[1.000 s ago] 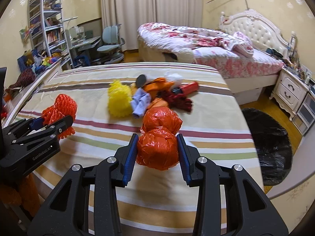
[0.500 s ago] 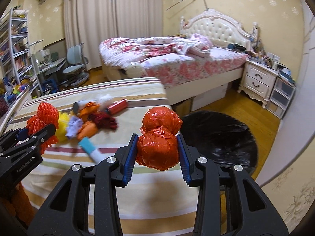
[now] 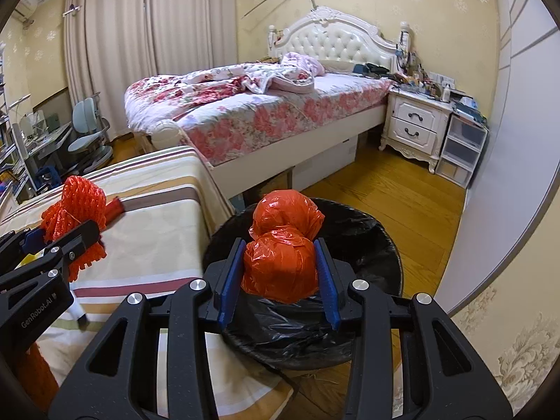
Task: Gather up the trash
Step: 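Carry the red bag and red foam net over the black bin with both grippers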
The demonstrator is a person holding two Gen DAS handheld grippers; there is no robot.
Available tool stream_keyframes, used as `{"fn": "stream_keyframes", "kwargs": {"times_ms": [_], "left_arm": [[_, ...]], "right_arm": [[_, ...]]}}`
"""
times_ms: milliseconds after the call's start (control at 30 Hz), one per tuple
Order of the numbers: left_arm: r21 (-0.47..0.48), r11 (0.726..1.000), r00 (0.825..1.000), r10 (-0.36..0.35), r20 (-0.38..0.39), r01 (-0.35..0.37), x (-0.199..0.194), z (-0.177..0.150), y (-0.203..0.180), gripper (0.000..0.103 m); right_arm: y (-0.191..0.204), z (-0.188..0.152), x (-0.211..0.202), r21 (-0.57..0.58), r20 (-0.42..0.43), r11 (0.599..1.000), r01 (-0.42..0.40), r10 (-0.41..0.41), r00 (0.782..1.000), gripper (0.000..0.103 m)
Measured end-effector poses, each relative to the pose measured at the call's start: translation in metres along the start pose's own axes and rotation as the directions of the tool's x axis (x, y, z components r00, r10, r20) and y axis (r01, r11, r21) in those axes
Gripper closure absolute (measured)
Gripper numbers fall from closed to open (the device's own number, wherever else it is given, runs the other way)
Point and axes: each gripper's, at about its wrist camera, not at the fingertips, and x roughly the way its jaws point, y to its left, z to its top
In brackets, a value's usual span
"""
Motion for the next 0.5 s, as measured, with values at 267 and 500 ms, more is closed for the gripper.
{"fn": "stream_keyframes", "kwargs": {"times_ms": [267, 500], "left_arm": [[0.030, 0.999, 1.000, -0.012, -0.019, 0.012, 0.031, 0.010, -0.030, 0.054], [0.048, 0.999, 0.999, -0.010, -0.053, 0.013, 0.054, 0.012, -0.047, 0.054]], "right_arm": [[-0.025, 0.001, 0.021, 0.030, -0.019, 0.999, 0.022, -0.022, 1.000, 0.064], [-0.039, 0.007, 0.032, 0.057, -0.026, 0.998, 0.029, -0.028, 0.999, 0.064]]}}
